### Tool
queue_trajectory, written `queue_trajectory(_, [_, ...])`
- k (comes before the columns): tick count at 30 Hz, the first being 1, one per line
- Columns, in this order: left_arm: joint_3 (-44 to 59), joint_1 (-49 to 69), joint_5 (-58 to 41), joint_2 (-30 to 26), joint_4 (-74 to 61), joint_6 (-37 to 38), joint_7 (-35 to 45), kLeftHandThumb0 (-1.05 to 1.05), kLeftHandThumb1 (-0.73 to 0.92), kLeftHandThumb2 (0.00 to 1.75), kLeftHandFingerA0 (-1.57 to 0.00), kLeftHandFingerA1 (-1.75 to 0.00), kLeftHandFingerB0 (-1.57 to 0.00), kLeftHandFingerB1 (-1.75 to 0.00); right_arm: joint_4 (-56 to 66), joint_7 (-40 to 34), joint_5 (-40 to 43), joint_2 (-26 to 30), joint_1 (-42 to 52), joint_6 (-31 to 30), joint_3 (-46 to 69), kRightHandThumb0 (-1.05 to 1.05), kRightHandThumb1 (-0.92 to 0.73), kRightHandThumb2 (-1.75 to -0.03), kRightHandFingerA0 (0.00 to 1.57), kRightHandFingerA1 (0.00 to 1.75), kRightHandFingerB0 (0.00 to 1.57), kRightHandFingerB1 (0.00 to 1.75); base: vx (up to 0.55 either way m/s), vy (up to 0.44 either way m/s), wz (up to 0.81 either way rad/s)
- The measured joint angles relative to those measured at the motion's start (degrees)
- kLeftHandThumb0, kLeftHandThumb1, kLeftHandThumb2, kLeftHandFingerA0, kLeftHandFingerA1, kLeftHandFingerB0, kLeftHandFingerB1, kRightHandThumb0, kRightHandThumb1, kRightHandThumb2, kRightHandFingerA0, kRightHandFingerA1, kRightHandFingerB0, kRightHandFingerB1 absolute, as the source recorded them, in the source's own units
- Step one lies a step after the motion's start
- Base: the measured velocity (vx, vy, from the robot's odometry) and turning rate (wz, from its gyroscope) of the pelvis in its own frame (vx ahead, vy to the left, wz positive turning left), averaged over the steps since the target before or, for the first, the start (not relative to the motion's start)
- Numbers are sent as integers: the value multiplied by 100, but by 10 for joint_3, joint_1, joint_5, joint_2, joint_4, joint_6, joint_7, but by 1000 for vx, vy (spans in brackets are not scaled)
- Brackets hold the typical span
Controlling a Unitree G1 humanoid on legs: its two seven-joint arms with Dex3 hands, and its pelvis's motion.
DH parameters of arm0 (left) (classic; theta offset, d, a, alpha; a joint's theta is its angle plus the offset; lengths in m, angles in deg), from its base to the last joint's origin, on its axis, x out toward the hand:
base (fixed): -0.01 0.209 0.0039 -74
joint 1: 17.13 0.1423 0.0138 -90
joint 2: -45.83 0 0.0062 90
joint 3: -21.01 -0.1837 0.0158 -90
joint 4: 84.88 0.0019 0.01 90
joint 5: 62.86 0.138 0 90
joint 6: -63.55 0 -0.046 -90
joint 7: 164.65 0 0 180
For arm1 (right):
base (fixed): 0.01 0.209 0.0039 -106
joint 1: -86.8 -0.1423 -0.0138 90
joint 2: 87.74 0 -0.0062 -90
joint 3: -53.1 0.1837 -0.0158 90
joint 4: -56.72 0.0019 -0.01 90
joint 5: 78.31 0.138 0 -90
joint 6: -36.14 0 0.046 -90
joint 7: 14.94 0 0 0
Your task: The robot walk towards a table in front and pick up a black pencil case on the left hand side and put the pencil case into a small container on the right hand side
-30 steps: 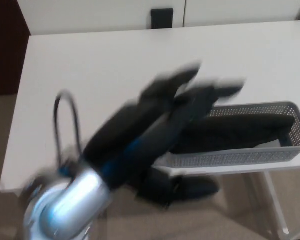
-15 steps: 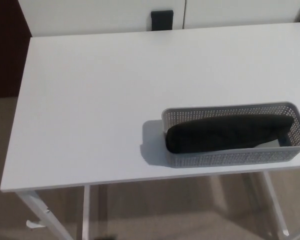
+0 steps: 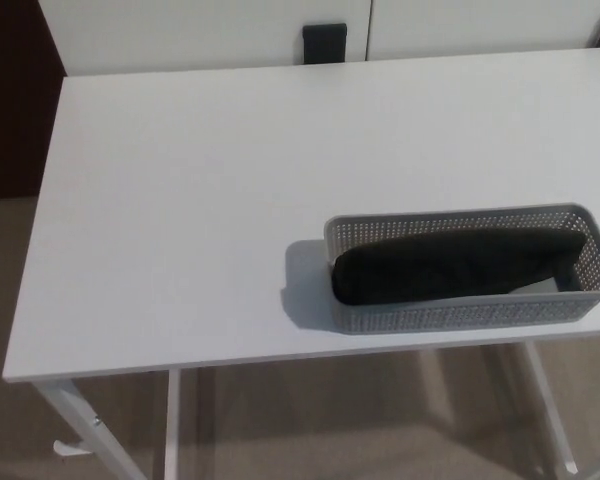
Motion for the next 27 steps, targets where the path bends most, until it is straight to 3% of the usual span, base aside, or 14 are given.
queue_trajectory(1, [0,-5,0,0,8,0,-2,-81,50,85,-6,-43,0,-29,0,0,0,0,0,0,0,-26,-51,-54,68,54,55,48,0,0,0])
queue_trajectory(2, [0,-23,0,1,37,1,-9,-81,50,85,-6,-43,0,-29,0,0,0,-1,0,0,0,-26,-51,-54,68,54,55,48,0,0,0])
queue_trajectory(4, [0,-58,2,2,98,2,-22,-76,48,66,-8,-34,-11,-20,0,0,0,-2,-1,0,0,-26,-52,-55,65,51,51,45,0,0,0])
queue_trajectory(5, [0,-72,2,2,123,3,-28,-71,45,85,0,-30,-10,-22,0,-1,0,-2,-1,1,0,-27,-52,-55,64,51,49,44,0,0,0])
queue_trajectory(10, [5,-132,1,3,241,11,-55,-76,47,82,-7,-27,-14,-20,0,-2,0,-2,-5,1,4,-28,-52,-55,64,51,48,44,0,0,0])
queue_trajectory(11, [7,-145,1,4,267,13,-61,-70,55,58,-9,-29,-9,-23,0,-3,0,-3,-6,1,6,-28,-52,-55,63,51,47,44,0,0,0])
queue_trajectory(12, [9,-156,1,5,290,14,-67,-73,45,81,-6,-37,-9,-23,0,-4,0,-3,-7,1,7,-27,-52,-55,63,52,46,44,0,0,0])
queue_trajectory(13, [10,-166,0,5,314,17,-74,-75,46,83,-5,-34,-13,-22,0,-5,1,-3,-7,2,9,-28,-52,-55,63,51,46,43,0,0,0])
queue_trajectory(27, [25,-301,0,18,631,117,-188,-82,50,82,-13,-19,-15,-9,-4,-21,8,-6,-27,11,44,-25,-51,-54,63,53,47,45,0,0,0])
